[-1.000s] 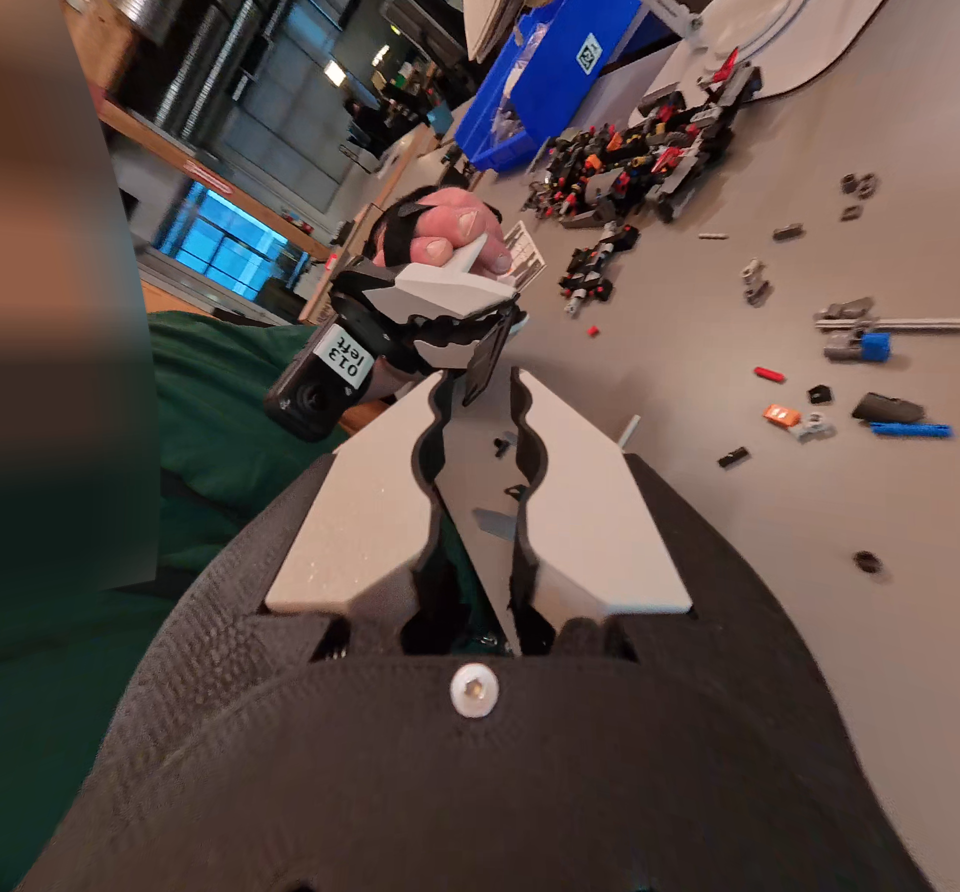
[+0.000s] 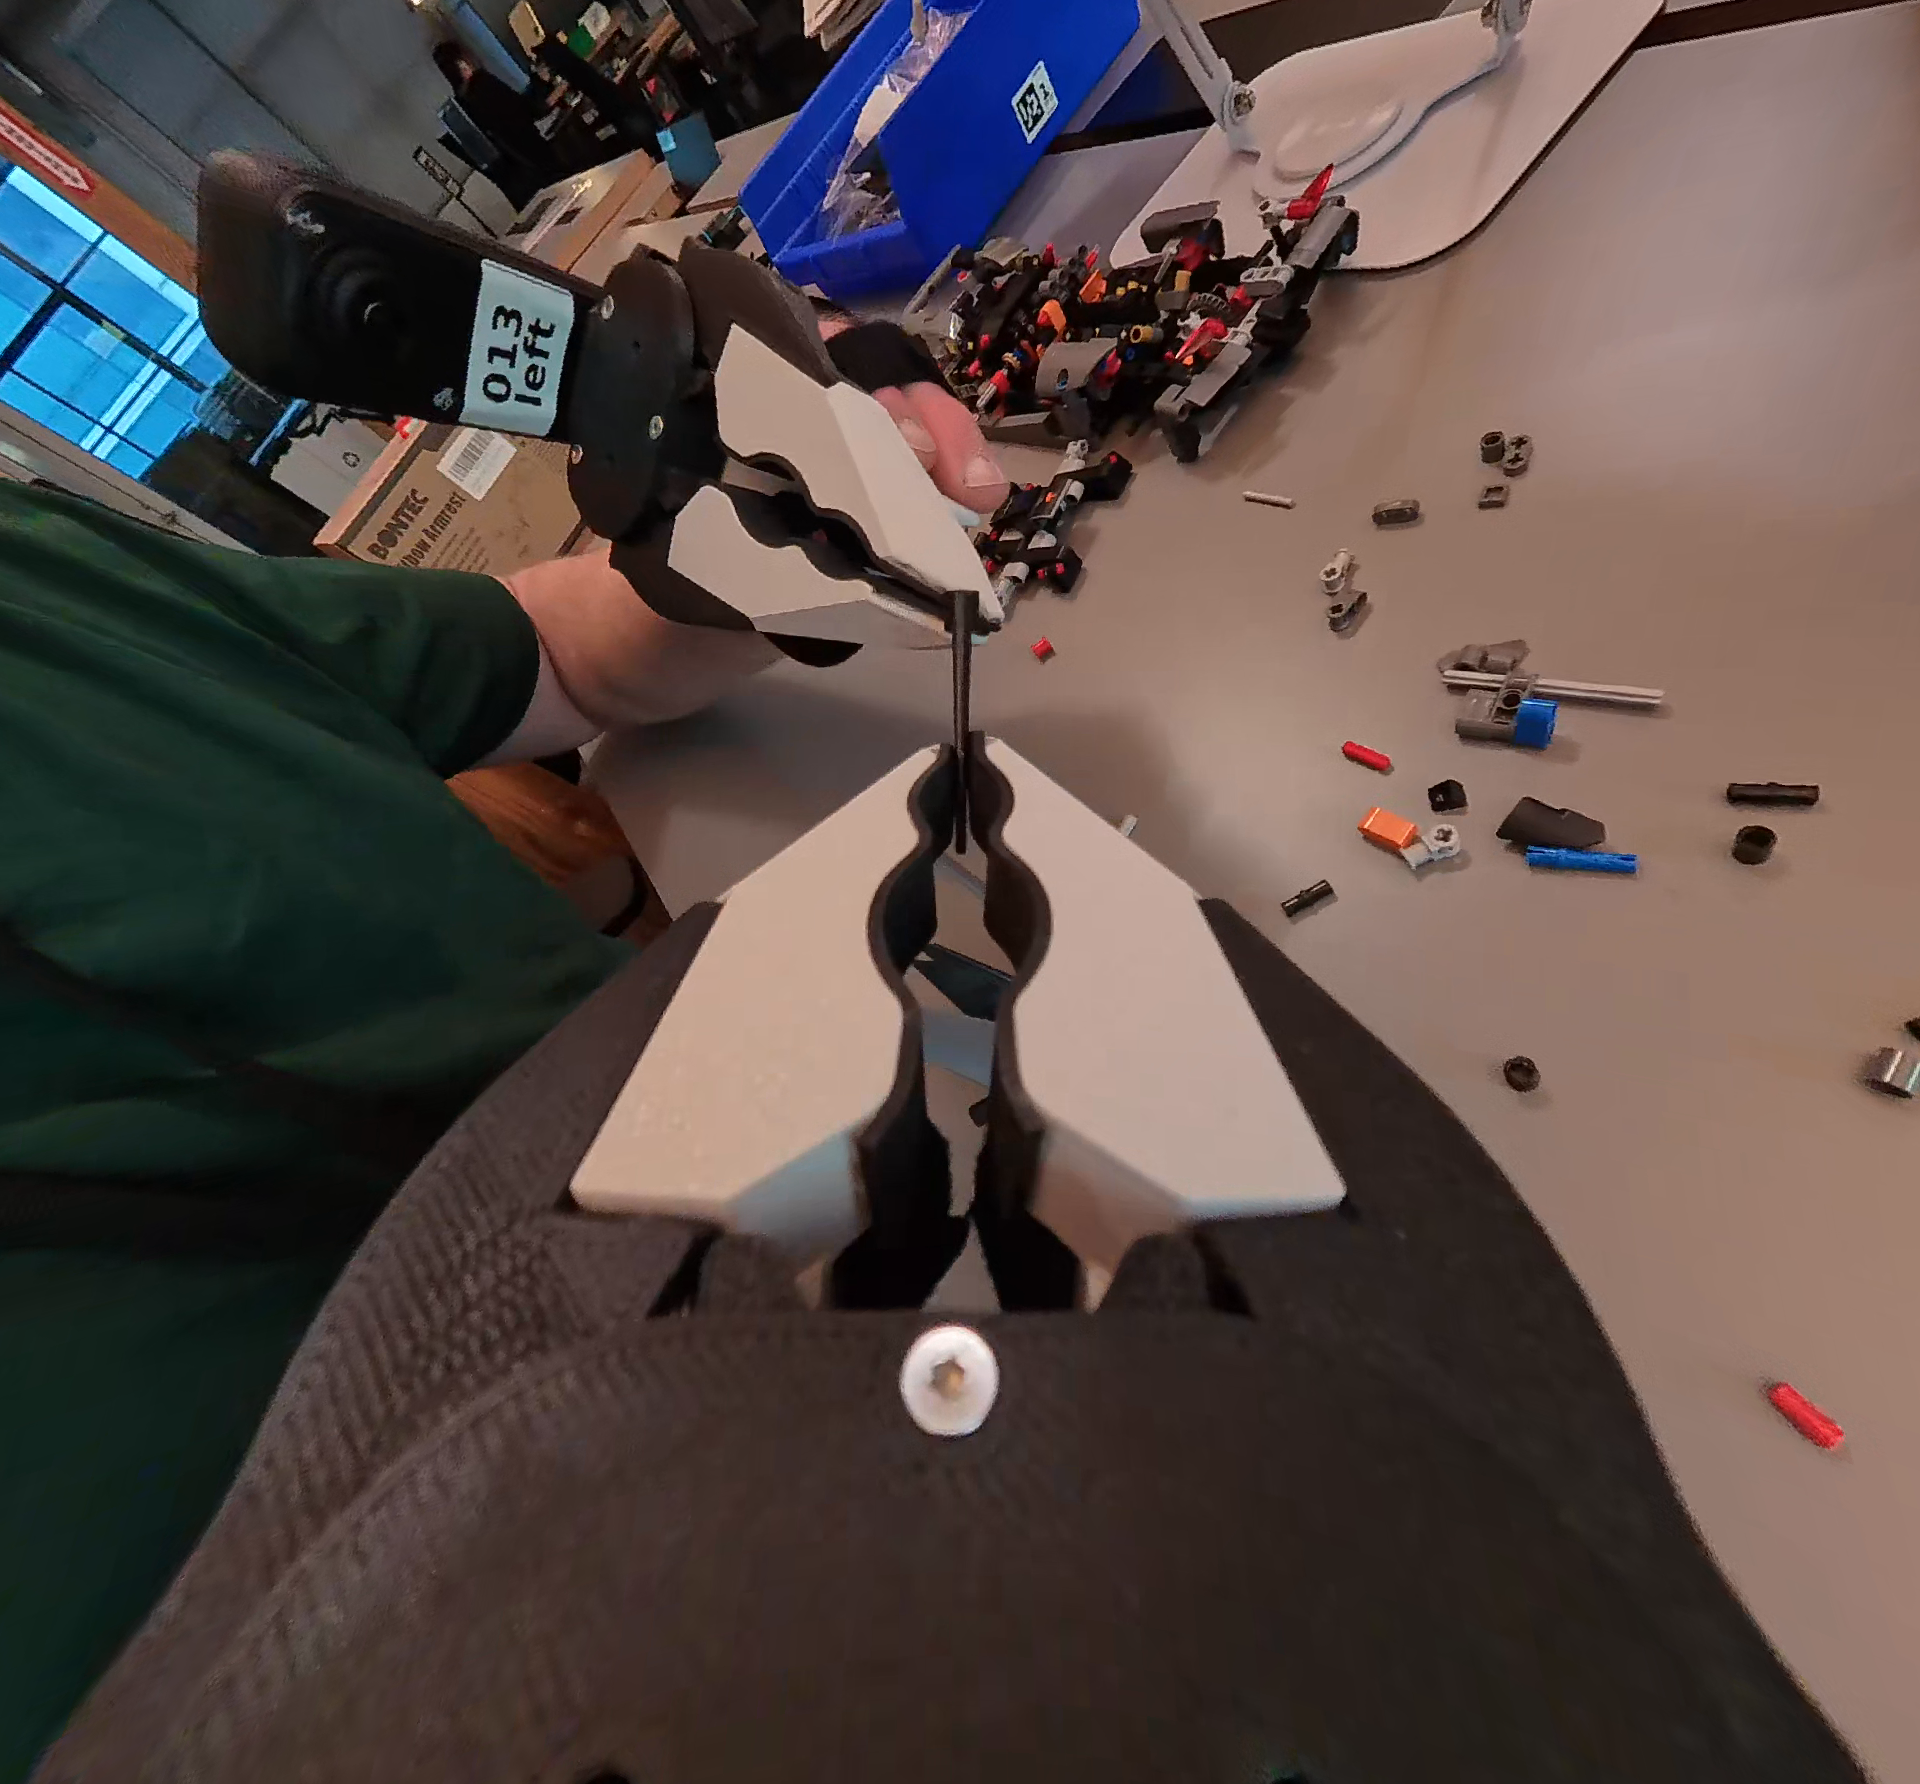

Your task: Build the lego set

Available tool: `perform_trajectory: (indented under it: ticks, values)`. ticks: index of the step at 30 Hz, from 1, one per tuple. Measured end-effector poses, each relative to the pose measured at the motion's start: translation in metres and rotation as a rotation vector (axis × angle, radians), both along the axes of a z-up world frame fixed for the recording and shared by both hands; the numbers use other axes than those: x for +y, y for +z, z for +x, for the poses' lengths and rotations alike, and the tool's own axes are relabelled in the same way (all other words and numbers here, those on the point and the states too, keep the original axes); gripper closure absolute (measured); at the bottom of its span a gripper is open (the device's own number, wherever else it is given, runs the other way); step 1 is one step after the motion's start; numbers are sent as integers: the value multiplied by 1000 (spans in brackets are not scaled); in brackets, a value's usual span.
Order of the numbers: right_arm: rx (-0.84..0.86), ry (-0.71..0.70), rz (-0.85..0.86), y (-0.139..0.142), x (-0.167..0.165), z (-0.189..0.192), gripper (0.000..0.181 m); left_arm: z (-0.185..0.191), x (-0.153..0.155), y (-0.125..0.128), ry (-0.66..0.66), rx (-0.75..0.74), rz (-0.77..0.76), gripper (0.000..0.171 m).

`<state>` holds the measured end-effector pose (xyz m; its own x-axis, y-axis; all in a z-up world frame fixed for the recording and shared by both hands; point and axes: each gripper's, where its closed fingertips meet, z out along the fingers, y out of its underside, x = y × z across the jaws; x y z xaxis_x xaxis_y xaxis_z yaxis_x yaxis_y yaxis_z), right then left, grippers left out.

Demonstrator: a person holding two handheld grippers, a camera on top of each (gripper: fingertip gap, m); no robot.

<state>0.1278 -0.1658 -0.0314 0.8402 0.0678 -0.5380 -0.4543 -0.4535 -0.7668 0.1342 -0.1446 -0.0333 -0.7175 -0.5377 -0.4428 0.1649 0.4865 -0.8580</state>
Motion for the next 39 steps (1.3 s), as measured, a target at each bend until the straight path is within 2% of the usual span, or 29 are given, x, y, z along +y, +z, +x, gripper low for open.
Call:
perform_trajectory:
  ticks: [5,9,16,25,28,32,35,39]
  values:
    - [-62,-39,-10,0,-2,3,181,-1,-3,-2,-9,1,-12,171]
    - [-61,-47,-13,1,-3,3,181,1,1,4,1,-2,-51,163]
    - [-58,-65,-17,-3,-1,2,181,4,-1,3,50,-69,16,167]
    - [-25,-88,-13,-5,1,1,181,3,-5,2,64,-137,74,157]
    - [-17,-86,-11,-6,1,0,181,6,-4,0,81,-153,97,164]
    - [-43,-87,-13,-5,0,0,181,6,-4,1,71,-159,104,164]
    - [-41,-75,-23,-2,-3,-2,174,4,-7,-1,49,-140,108,165]
    - [-87,-57,-61,-6,-3,-5,181,3,-11,-1,21,-138,101,165]
